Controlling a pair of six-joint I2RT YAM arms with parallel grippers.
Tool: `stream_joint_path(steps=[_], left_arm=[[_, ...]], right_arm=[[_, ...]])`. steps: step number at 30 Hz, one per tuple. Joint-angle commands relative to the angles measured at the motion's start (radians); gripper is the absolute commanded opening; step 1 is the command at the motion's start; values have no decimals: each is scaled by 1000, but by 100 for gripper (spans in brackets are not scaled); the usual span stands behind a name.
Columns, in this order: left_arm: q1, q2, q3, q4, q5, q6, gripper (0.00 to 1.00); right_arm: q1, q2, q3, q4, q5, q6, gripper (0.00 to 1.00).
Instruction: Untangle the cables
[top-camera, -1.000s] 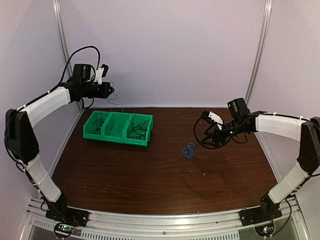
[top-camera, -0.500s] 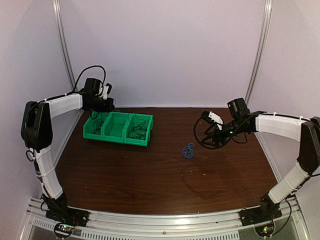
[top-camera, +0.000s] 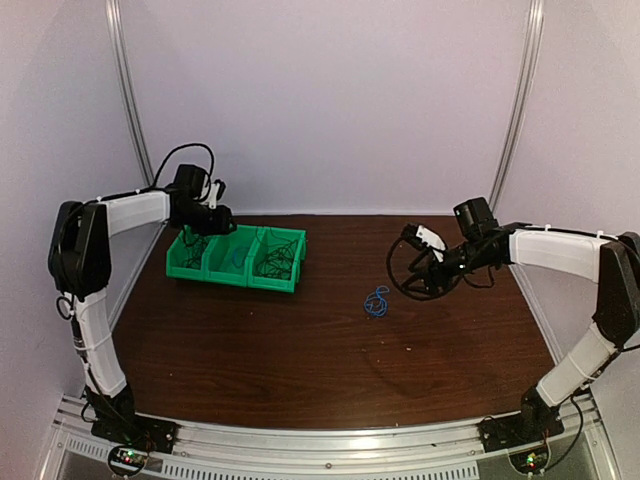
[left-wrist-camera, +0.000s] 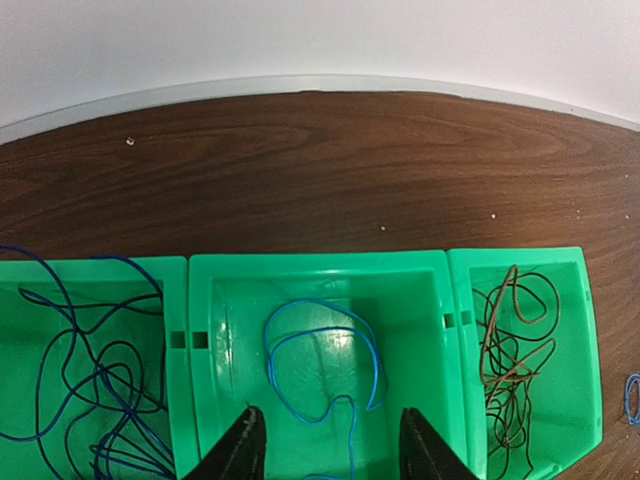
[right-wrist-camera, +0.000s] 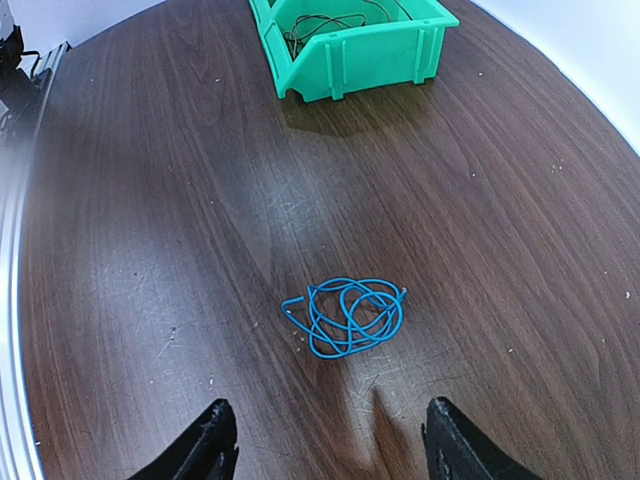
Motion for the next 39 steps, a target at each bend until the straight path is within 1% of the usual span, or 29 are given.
stream_joint_path(steps=[1, 5, 9, 12, 15, 19, 22, 24, 27, 28, 29, 33, 36, 39], left_arm=[[3, -110, 30, -11, 37, 11, 48], [3, -221, -25, 15, 102, 11, 49], [-17, -362, -148, 127, 255, 33, 49], [-76, -463, -244, 191, 305, 84, 48], [-159, -511, -300, 221, 309, 145, 47], [-291, -509, -373, 283, 317, 148, 45], [-361, -468, -438, 382, 306, 70, 44], [-389, -428, -473, 456, 304, 14, 42], [-430, -374, -518, 556, 296, -44, 41], [-441, -353, -519, 570, 291, -56, 41], [-449, -328, -516, 578, 285, -66, 41], [-472, -230, -486, 593, 257, -128, 41], [-488, -160, -467, 645, 243, -197, 40], [-516, -82, -400, 648, 198, -232, 40]], right_arm=[[-3, 15, 6, -11, 9, -5, 65], [-2, 26, 7, -10, 11, 2, 65], [-2, 72, 22, 1, 54, 29, 65], [-1, 142, 64, -16, 76, 57, 65], [5, 230, 123, -55, 58, 74, 62], [22, 313, 197, -75, 38, 96, 61], [34, 369, 256, -86, 35, 137, 60], [34, 410, 299, -107, 12, 163, 59], [35, 461, 350, -126, -11, 169, 57], [36, 473, 358, -128, -13, 169, 56], [35, 484, 368, -135, -16, 167, 51], [35, 515, 402, -184, -51, 152, 28], [35, 475, 384, -201, -73, 131, 14], [35, 413, 349, -210, -68, 94, 3]])
